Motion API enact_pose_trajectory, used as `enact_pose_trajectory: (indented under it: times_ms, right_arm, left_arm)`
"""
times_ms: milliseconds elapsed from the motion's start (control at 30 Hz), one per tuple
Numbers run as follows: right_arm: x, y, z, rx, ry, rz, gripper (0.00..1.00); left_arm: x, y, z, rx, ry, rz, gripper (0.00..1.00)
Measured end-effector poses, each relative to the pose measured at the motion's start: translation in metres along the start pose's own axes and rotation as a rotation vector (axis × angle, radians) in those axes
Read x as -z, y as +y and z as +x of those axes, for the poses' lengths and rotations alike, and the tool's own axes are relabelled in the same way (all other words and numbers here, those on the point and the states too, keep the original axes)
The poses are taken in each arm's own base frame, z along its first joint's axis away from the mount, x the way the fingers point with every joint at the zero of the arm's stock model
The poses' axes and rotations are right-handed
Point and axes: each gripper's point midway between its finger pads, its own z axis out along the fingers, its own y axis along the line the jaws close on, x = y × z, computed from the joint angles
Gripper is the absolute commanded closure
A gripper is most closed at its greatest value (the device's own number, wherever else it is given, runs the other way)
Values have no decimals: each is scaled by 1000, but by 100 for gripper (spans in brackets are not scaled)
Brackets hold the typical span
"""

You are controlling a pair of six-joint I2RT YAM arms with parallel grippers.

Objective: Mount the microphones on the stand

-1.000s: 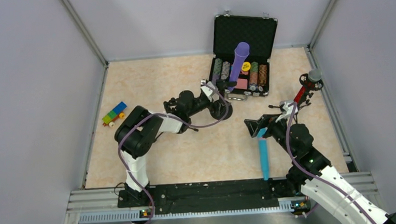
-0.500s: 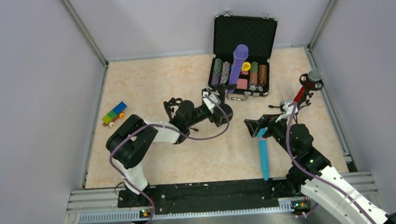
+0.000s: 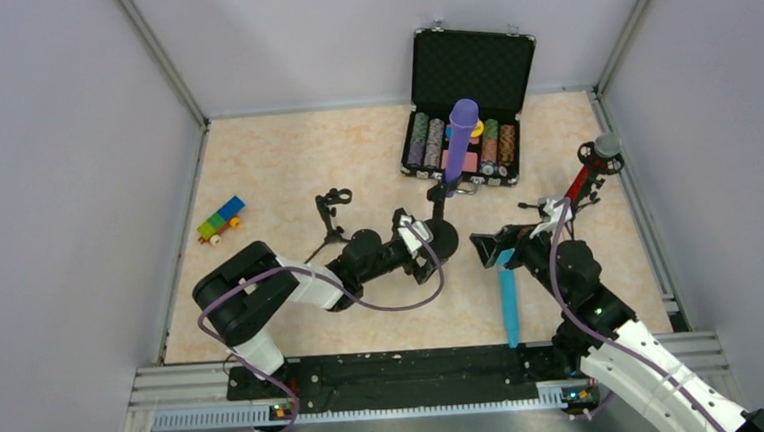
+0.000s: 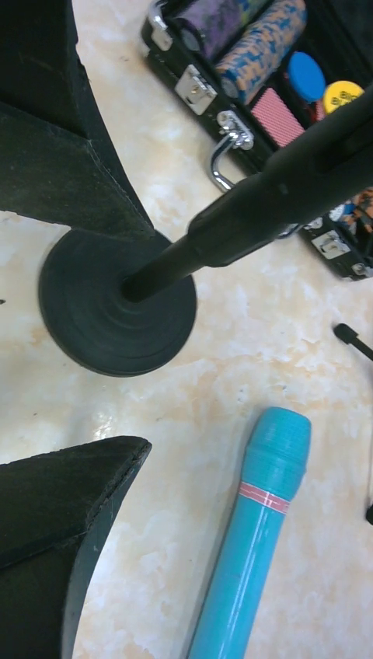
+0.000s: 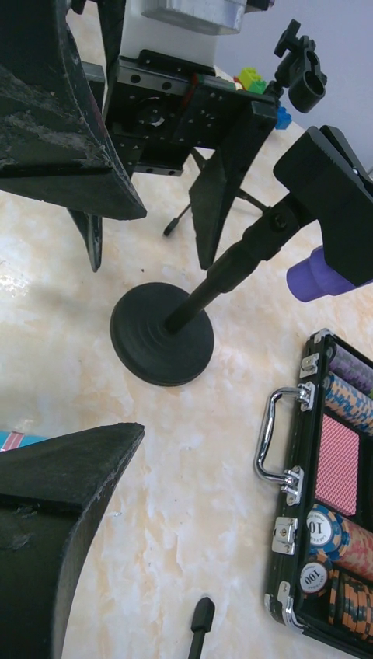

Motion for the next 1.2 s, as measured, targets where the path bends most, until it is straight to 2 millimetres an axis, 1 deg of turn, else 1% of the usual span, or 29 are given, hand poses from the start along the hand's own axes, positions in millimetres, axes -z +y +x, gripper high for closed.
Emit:
enact_pose_trajectory:
  times_ms: [100,267,367,633,767,933,1100,1200]
  right_arm:
    - [0,1,0,-5,1,-3,1]
    - [0,2,1,-8,4,-7,1]
    - [0,2,1,-10,6,-11,1]
    - [0,3,7,-23,20,-20,1]
    - [-1,2,17,-40,46,-22,1]
    - [-4,3,31,-58,98,-31,1]
    - [-7,4,48,-67,157,-49,1]
    - [-9,4,57,-68,183,-60,1]
  left_arm:
    - [7,-1,7,19,21,-26,1]
    - [18,0,5,30,23,-67,1]
    - [27,-3,3,39,18,-73,1]
    - [59,-9,-1,71,22,-97,1]
    - [77,-12,0,104,28,-115,1]
    - [100,-14,9,177,44,-158,1]
    - [114,-12,6,223,57,-193,1]
    - [122,-10,8,249,83,-227,1]
